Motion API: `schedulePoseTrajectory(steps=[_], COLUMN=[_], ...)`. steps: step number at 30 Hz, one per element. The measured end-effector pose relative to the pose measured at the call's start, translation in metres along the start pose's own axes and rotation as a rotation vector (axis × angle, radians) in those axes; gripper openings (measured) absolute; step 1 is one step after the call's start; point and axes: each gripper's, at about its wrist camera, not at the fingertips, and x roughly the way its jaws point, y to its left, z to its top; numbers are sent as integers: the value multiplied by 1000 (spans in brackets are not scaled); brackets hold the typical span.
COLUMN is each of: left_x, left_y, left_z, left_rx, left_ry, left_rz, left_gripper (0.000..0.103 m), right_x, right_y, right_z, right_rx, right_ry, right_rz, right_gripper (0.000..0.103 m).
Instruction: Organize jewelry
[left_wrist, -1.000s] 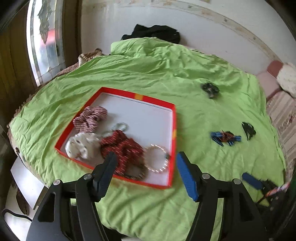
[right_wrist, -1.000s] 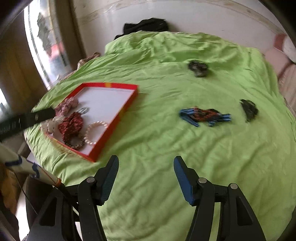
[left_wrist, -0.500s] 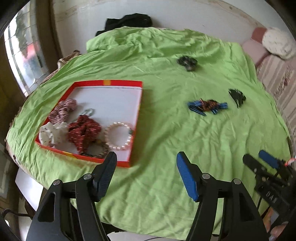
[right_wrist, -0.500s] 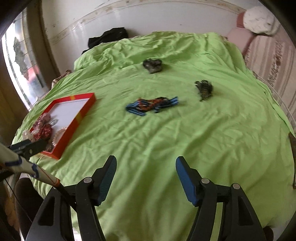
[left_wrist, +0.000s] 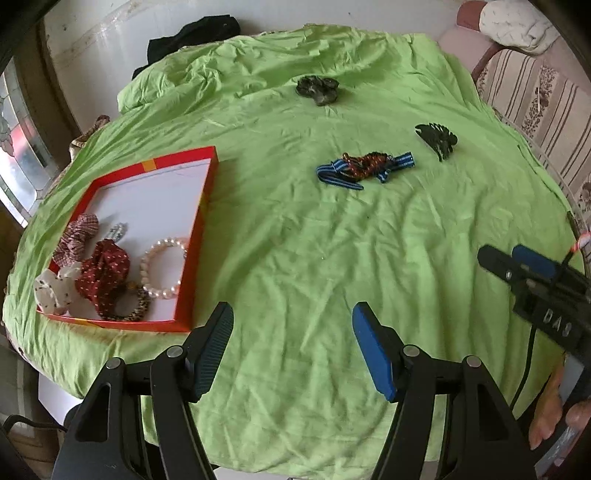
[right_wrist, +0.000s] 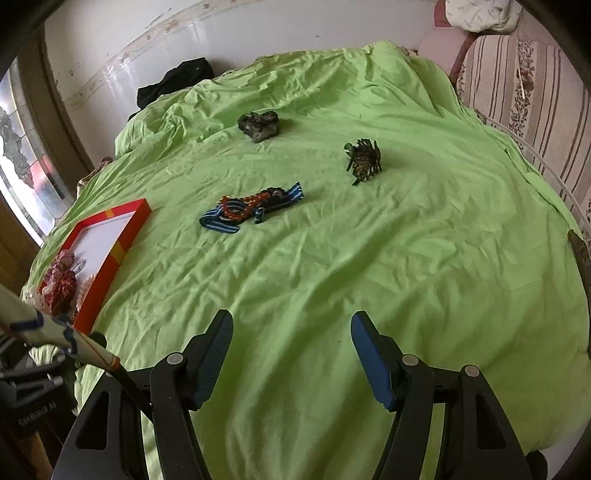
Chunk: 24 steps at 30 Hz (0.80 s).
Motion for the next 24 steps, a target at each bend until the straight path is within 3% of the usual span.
schedulePoseTrajectory(steps=[10, 12, 15, 19, 24], left_x=[21, 25, 40, 70, 120], left_y=[16, 19, 21, 16, -1], left_z=[10, 22, 54, 100, 148], left_rx=[-30, -35, -54, -59, -56], left_ry=[21, 20, 37, 62, 93], left_rz=[-38, -82, -231, -328, -383], left_gripper=[66, 66, 65, 38, 38], right_x=[32, 37, 42, 47, 55], right_y=[-19, -24, -31, -40, -48], right_z=[40, 42, 44, 50, 53], right_rx=[88, 100, 118, 127, 125], right_ry=[59, 63, 69, 67, 69], right_rz=[44, 33, 26, 11, 10], right_gripper=[71, 71, 71, 71, 71])
